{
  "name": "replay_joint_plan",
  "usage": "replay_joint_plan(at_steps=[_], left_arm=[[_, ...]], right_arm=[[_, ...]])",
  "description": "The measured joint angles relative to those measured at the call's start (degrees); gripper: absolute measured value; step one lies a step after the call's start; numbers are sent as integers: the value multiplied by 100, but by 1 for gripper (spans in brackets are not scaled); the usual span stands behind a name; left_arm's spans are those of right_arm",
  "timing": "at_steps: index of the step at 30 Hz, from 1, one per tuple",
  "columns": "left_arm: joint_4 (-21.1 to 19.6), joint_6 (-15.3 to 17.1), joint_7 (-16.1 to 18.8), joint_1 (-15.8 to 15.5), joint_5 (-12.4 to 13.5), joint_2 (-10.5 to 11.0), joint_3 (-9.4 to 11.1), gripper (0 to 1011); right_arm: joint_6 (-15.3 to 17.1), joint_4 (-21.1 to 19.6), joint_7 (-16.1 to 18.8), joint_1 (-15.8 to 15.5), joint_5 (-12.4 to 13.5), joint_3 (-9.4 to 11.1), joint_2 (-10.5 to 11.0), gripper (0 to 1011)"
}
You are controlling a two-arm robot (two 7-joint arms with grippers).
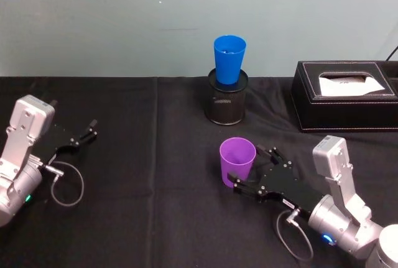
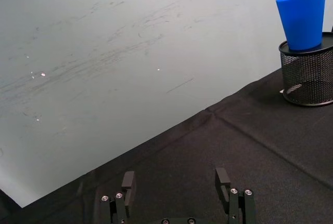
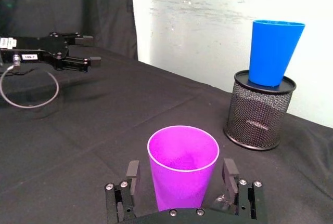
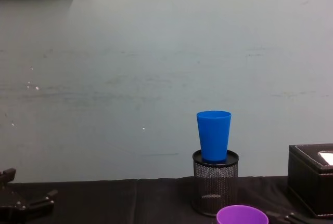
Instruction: Pick up one cup with a gripper and tap it against the other cup.
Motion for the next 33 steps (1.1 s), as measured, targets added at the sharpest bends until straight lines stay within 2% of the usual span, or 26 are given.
replay_joint_plan(at_steps=[10,21,33], left_arm=[[0,0,0,0,0,0,0,1000],[0,0,0,0,0,0,0,1000],[0,0,0,0,0,0,0,1000]], right_arm=[[-44,376,153,231,-129,49,-280,1003],[-102,661,344,388,-176,132,-497,1003],[-159,707,413,403,-190,169,-559,1003]])
